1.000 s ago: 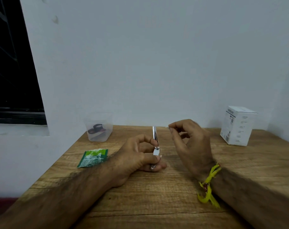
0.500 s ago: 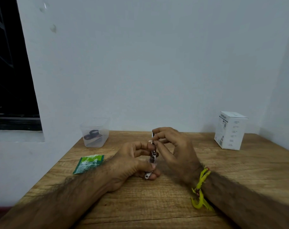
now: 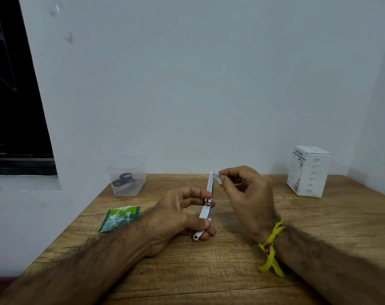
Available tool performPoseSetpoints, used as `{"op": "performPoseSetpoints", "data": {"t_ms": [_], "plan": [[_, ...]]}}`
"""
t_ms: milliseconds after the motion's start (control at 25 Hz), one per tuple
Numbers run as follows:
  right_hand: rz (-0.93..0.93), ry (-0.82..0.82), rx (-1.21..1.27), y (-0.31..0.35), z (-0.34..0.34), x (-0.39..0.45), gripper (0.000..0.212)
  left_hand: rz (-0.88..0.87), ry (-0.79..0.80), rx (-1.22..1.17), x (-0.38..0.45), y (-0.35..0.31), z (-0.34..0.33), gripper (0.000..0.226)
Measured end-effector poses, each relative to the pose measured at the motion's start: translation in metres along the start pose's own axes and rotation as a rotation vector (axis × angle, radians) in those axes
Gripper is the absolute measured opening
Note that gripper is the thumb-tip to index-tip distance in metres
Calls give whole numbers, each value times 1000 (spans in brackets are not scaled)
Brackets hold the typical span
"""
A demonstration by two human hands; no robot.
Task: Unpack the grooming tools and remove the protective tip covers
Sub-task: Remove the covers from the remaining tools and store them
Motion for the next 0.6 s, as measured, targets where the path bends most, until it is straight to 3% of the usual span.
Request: {"op": "performPoseSetpoints", "data": {"t_ms": [80, 160, 360, 600], "plan": [[22, -135, -66, 2, 16, 2, 7, 6, 7, -1, 0, 1, 0, 49], [100, -149, -146, 10, 19, 4, 7, 8, 17, -6, 0, 1, -1, 50], [325, 44, -340, 33, -10, -2, 6, 21, 29, -41, 0, 0, -4, 68], [335, 108, -412, 32, -18, -2, 6, 55, 33, -4, -3, 3, -6, 49]]}}
Point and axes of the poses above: each hand's wrist, its own x-axis towards the middle knuckle, its own z-axis out of the back of the hand, y = z × x, the point moved 10 cm from there along x, towards the middle knuckle, and after that the axes turned 3 degrees about y, right-handed, at the moved point
